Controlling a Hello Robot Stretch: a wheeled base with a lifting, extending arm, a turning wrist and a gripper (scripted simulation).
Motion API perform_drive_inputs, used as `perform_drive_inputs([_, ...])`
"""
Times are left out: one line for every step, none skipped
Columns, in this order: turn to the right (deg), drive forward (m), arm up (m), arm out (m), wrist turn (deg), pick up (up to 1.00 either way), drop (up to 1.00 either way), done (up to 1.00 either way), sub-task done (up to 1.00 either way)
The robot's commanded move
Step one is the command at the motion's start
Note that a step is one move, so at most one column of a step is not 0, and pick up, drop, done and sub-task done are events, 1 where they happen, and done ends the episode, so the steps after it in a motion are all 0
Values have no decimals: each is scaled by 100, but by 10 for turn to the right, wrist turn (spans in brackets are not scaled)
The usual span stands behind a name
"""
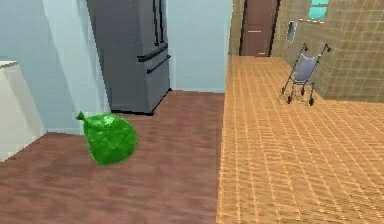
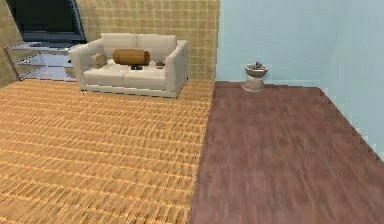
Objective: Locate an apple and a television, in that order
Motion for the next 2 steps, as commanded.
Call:
perform_drive_inputs([-330, 0, 0, 0, 0, 0, 0, 0, 0])
perform_drive_inputs([0, 50, 0, 0, 0, 0, 0, 0, 0])
